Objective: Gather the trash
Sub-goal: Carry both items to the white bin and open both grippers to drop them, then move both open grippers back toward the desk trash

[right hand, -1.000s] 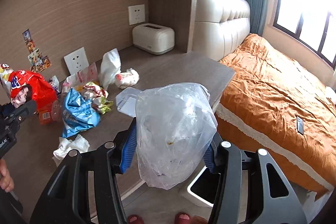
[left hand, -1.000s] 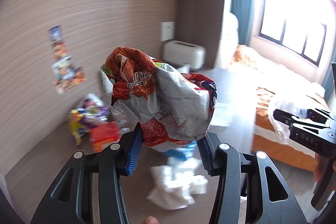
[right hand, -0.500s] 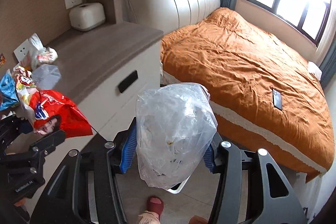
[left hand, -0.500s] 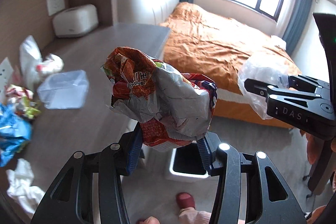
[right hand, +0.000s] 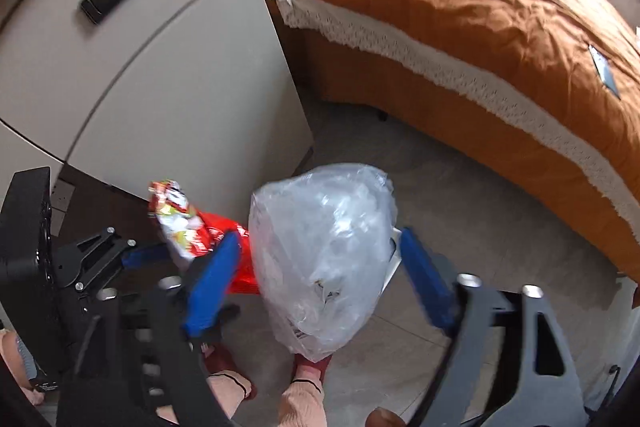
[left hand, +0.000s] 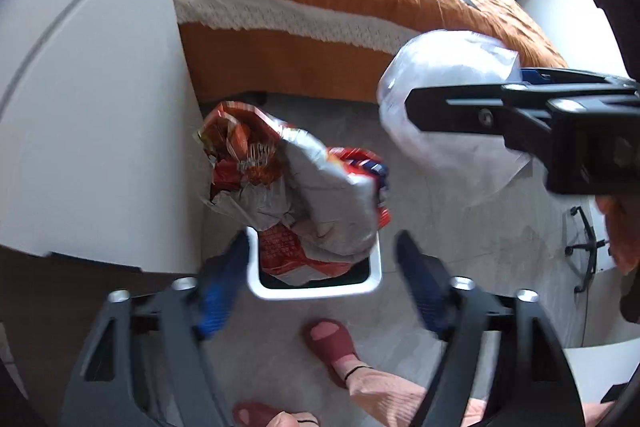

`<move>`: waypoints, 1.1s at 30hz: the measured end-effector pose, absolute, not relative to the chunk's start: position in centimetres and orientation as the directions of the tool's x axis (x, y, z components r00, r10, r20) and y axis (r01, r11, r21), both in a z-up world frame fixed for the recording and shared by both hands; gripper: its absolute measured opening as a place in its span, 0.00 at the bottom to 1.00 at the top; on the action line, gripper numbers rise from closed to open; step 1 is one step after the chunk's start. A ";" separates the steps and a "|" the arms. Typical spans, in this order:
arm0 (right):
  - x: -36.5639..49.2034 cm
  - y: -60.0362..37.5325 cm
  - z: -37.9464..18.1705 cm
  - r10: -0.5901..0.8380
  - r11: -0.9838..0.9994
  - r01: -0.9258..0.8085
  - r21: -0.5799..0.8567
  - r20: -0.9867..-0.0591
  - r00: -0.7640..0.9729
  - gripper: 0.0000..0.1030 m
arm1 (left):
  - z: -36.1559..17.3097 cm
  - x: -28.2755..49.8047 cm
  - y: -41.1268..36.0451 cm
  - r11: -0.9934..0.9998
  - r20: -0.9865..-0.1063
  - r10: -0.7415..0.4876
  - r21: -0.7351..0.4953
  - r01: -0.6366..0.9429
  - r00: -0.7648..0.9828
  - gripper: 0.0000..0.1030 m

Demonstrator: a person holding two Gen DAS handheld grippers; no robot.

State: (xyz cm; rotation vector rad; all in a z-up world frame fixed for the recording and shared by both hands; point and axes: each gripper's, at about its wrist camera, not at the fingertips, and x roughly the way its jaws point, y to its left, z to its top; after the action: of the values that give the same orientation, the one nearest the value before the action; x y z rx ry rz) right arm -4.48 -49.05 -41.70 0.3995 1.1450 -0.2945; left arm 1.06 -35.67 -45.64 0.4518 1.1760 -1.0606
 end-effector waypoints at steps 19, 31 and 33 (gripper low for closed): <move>-6.2 -48.5 -38.2 -0.114 0.888 0.451 0.094 -0.904 0.412 0.96 | -41.4 1.0 -36.2 0.574 -0.896 -0.439 -0.226 0.787 0.063 0.95; -5.8 -45.1 -24.5 -0.176 0.933 0.357 0.051 -0.800 0.574 0.96 | -27.8 1.0 -32.2 0.644 -0.818 -0.516 -0.173 0.745 0.256 0.95; -5.5 -44.5 -22.4 -0.183 0.940 0.338 0.041 -0.775 0.605 0.96 | -25.7 1.1 -31.2 0.665 -0.802 -0.522 -0.170 0.728 0.290 0.95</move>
State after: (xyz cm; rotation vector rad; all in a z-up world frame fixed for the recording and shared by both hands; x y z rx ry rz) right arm -5.51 -44.50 -22.40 0.1915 0.8715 -0.3039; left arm 1.08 -31.23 -25.73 0.2464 0.9625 -0.8449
